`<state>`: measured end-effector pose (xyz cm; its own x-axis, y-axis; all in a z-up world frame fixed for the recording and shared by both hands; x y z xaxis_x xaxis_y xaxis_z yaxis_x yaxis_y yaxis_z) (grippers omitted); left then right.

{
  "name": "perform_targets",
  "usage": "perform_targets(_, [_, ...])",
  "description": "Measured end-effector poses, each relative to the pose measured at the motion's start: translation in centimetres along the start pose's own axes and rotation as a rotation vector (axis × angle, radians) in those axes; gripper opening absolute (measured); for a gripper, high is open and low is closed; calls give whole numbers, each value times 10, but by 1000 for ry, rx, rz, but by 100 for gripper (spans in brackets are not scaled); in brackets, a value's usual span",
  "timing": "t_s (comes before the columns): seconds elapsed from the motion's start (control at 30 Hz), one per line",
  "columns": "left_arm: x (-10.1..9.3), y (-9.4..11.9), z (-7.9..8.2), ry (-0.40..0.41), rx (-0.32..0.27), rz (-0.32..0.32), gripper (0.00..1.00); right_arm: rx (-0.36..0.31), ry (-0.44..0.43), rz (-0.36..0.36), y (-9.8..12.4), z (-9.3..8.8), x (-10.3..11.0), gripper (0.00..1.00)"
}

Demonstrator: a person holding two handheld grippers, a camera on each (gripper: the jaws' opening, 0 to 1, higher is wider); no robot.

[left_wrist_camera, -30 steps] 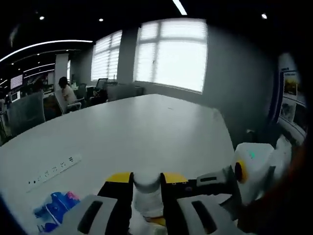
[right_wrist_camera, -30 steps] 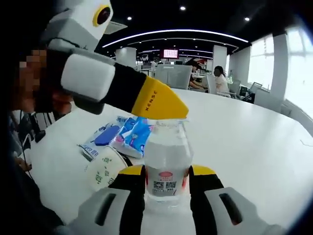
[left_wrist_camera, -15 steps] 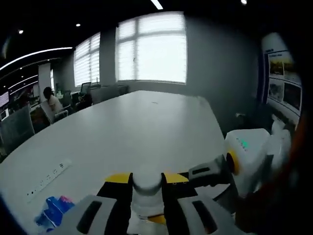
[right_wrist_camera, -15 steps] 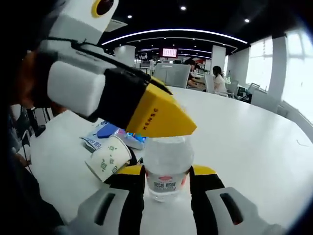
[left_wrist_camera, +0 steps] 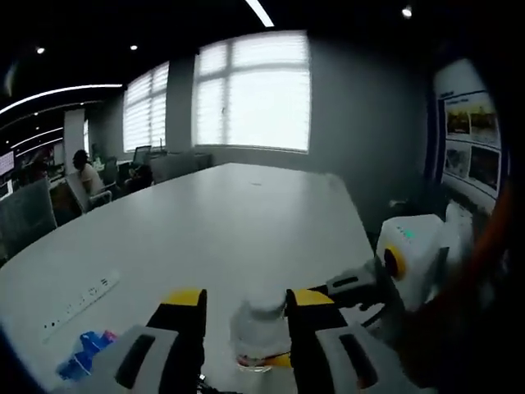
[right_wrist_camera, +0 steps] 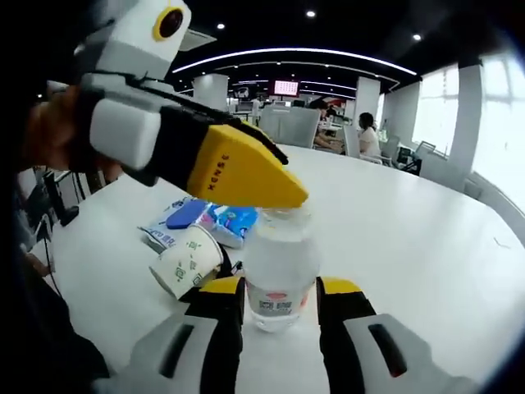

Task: Arrange the tabletop items into an orderly group along one side of the table until the central work area is clear of visible clutter.

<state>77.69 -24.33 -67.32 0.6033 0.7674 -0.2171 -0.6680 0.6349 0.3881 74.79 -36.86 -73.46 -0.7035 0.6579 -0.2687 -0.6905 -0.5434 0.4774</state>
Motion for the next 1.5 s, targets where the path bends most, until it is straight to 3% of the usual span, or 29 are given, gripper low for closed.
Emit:
perform_targets(0.17, [6, 11, -7, 35, -40, -36, 39, -41, -62, -16, 9, 11, -4, 29])
perform_targets(0.27, [9, 18, -10, 63, -60, -47, 40, -59, -66, -28, 16, 18, -5, 24])
perform_targets(0.37, [12, 21, -14, 51, -65, -39, 40, -74, -76, -36, 19, 22, -7, 24])
perform_targets(0.47, [15, 27, -19, 26, -106, -50, 42, -92, -87, -49, 23, 28, -13, 24])
perform_targets(0.73, [11, 13, -54, 25, 1, -80, 46, -126, -102, -48, 28, 41, -24, 24])
perform_targets(0.9, [4, -2, -66, 28, 49, -84, 46, -129, -101, -34, 27, 43, -24, 24])
perform_targets(1.23, [1, -25, -71, 35, 66, -91, 43, -152, -117, -11, 16, 56, -20, 24])
perform_targets(1.5, [1, -37, -71, 24, 66, -114, 39, -128, -139, -2, 2, 51, -13, 24])
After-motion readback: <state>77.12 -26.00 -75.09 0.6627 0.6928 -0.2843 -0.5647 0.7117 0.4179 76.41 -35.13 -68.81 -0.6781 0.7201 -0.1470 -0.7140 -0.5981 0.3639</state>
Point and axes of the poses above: the point that each gripper's makers call its tool centre point, and the gripper's own axes: y roughly backward along the fingers, x roughly to its left, z roughly out of its top, the point moved 8 cm from there along y, roughly backward along the fingers, and after that the axes turned 12 degrees about y, right-handed, at the moved point
